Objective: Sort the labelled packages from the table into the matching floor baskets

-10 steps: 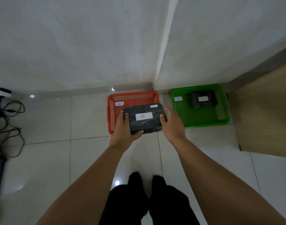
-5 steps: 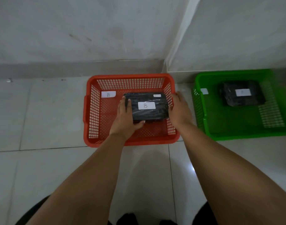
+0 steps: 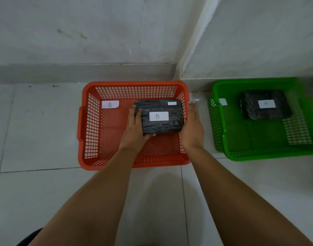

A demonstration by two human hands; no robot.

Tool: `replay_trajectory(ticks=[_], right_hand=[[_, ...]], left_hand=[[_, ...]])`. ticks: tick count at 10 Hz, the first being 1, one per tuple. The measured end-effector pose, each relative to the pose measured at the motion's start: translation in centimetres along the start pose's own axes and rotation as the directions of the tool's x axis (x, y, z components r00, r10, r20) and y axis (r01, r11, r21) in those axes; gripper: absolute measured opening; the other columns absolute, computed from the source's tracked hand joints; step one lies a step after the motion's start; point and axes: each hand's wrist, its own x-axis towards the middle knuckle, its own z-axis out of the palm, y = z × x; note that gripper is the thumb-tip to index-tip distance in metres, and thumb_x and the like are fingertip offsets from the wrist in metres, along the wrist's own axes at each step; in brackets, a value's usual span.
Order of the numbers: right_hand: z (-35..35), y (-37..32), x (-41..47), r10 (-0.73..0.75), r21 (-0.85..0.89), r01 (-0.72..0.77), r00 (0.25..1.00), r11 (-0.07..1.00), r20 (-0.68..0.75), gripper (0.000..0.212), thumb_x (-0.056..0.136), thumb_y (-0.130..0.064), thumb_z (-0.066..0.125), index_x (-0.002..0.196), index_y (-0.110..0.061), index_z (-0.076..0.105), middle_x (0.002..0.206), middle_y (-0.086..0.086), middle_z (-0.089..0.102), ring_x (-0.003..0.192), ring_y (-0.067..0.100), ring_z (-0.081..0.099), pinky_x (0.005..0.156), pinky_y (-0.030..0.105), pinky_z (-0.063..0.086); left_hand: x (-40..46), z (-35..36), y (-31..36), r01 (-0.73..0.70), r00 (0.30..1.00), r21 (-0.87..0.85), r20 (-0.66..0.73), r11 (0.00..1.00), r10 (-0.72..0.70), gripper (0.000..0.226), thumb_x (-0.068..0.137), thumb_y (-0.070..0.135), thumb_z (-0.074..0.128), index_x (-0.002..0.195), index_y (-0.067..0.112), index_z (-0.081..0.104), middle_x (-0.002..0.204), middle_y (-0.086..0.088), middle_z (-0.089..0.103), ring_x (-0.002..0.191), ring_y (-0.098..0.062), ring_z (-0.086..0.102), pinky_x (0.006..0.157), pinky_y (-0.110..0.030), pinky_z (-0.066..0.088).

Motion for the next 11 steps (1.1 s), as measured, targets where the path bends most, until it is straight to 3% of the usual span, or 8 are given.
replay_trajectory(ticks=[1, 2, 4, 7, 8, 9, 10, 11], right_hand=[[0.1, 0.1, 0.0, -0.023, -0.019, 0.023, 1.0, 1.0, -0.013, 0.064, 0.081, -0.064, 0.008, 0.141, -0.043, 0.015, 0.153, -0.014, 0.025, 0.136, 0.015, 0.031, 0.106, 0.03, 0.014], [0.1, 0.2, 0.1, -0.034, -0.015, 0.034, 0.999, 0.999, -0.018, 0.067, 0.079, -0.061, 0.009, 0.142, -0.04, 0.017, 0.154, -0.012, 0.024, 0.136, 0.018, 0.031, 0.11, 0.036, 0.018], [-0.3, 0.1, -0.3, -0.224, -0.304, 0.224, 0.974, 0.926, 0.033, 0.057, 0.09, -0.03, 0.025, 0.146, -0.022, 0.016, 0.157, 0.0, 0.016, 0.133, 0.03, 0.037, 0.105, 0.044, 0.032], [-0.4, -0.6, -0.4, -0.18, -0.428, 0.191, 0.981, 0.883, 0.066, 0.061, 0.094, -0.012, 0.036, 0.147, -0.022, 0.007, 0.159, -0.004, 0.005, 0.127, 0.033, 0.042, 0.1, 0.047, 0.037], [-0.6, -1.0, -0.7, -0.163, -0.492, 0.181, 0.983, 0.852, 0.081, 0.064, 0.091, -0.012, 0.039, 0.147, -0.021, 0.006, 0.159, -0.001, 0.004, 0.137, 0.029, 0.029, 0.104, 0.049, 0.031], [-1.5, -2.3, -0.8, -0.134, -0.527, 0.164, 0.986, 0.834, 0.095, 0.069, 0.09, -0.015, 0.043, 0.147, -0.02, 0.003, 0.159, 0.005, 0.002, 0.142, 0.028, 0.017, 0.11, 0.051, 0.023], [-3.1, -5.1, -2.4, -0.117, -0.534, 0.158, 0.987, 0.831, 0.11, 0.065, 0.09, -0.017, 0.046, 0.146, -0.017, 0.013, 0.158, 0.009, 0.005, 0.143, 0.029, 0.014, 0.114, 0.049, 0.019], [-5.7, -8.6, -5.1, -0.1, -0.524, 0.15, 0.987, 0.839, 0.123, 0.057, 0.089, -0.017, 0.046, 0.142, -0.018, 0.025, 0.157, 0.012, 0.012, 0.142, 0.031, 0.015, 0.115, 0.048, 0.018]], left_hand=[[0.7, -0.1, 0.0, -0.016, 1.0, -0.005, -0.007, 1.0, 0.016, 0.096, 0.074, 0.031, 0.073, 0.144, 0.007, 0.011, 0.157, -0.011, -0.002, 0.144, -0.028, 0.007, 0.113, -0.041, 0.023], [2.2, -0.3, 0.3, -0.024, 1.0, 0.004, -0.011, 1.0, 0.024, 0.095, 0.075, 0.029, 0.072, 0.143, 0.005, 0.01, 0.156, -0.014, -0.003, 0.144, -0.031, 0.005, 0.115, -0.041, 0.02], [3.6, -0.5, 0.3, -0.026, 1.0, 0.103, 0.009, 0.994, 0.025, 0.098, 0.075, 0.033, 0.071, 0.143, 0.003, 0.007, 0.155, -0.018, -0.003, 0.143, -0.034, 0.0, 0.114, -0.043, 0.019], [3.3, -1.5, 0.8, -0.007, 1.0, 0.106, 0.025, 0.994, 0.004, 0.121, 0.06, 0.05, 0.077, 0.144, 0.009, 0.0, 0.154, -0.019, -0.006, 0.142, -0.033, -0.007, 0.118, -0.048, 0.003], [2.6, -2.8, 1.0, 0.001, 1.0, 0.076, -0.018, 0.997, 0.001, 0.113, 0.066, 0.056, 0.069, 0.144, 0.013, 0.0, 0.154, -0.018, -0.003, 0.143, -0.032, -0.004, 0.116, -0.044, 0.003], [1.9, -4.7, 0.6, 0.059, 0.998, 0.082, -0.029, 0.995, -0.057, 0.09, 0.08, 0.053, 0.056, 0.144, 0.012, 0.008, 0.155, -0.018, 0.001, 0.143, -0.032, -0.001, 0.115, -0.042, 0.005], [0.0, -7.9, 1.7, 0.077, 0.996, 0.114, -0.05, 0.991, -0.072, 0.063, 0.089, 0.04, 0.049, 0.139, 0.009, 0.026, 0.151, -0.02, 0.019, 0.141, -0.034, 0.014, 0.116, -0.045, 0.015], [-2.3, -11.3, 4.4, 0.057, 0.997, 0.171, -0.056, 0.984, -0.048, 0.051, 0.089, 0.028, 0.048, 0.134, 0.007, 0.034, 0.141, -0.021, 0.037, 0.131, -0.036, 0.033, 0.111, -0.048, 0.026]])
